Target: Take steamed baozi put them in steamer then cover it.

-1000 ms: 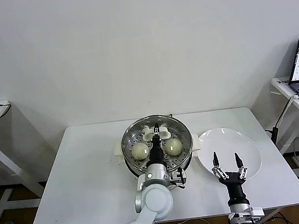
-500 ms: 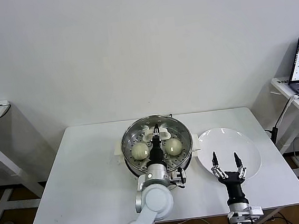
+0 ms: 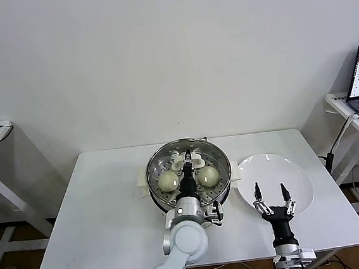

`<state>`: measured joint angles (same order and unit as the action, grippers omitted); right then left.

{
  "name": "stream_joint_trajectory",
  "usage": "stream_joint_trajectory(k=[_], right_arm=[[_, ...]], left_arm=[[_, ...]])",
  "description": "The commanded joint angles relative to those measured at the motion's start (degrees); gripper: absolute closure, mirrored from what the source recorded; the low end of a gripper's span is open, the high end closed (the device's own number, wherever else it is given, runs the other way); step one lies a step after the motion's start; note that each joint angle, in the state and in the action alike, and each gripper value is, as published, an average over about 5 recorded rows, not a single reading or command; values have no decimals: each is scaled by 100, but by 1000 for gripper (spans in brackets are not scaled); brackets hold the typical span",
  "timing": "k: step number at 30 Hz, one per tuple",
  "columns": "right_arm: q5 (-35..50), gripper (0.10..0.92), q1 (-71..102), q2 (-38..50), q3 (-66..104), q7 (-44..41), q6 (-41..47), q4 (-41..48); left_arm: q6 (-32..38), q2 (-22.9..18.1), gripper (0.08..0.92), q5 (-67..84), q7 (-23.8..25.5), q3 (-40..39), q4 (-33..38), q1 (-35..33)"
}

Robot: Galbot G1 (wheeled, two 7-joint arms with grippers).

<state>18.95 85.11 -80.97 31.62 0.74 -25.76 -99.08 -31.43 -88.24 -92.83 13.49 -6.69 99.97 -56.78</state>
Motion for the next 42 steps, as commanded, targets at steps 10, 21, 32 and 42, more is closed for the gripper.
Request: stream_joint_trajectory(k=[10, 21, 32, 42], right_arm=[[0, 203, -64, 26, -54, -2, 10, 59], [11, 203, -107, 66, -71, -19, -8, 157], [-95, 203, -129, 135, -37, -15, 312, -78], [-263, 203, 55, 220, 40, 25, 881, -919]], left_arm=[[63, 411, 555, -23, -75, -112, 870, -584], [74, 775, 238, 312, -388, 29, 1955, -1174], [1927, 983, 177, 5703, -2721, 2124, 3285, -2626], [3533, 432, 177, 8327, -1456, 4503, 1842, -3134]])
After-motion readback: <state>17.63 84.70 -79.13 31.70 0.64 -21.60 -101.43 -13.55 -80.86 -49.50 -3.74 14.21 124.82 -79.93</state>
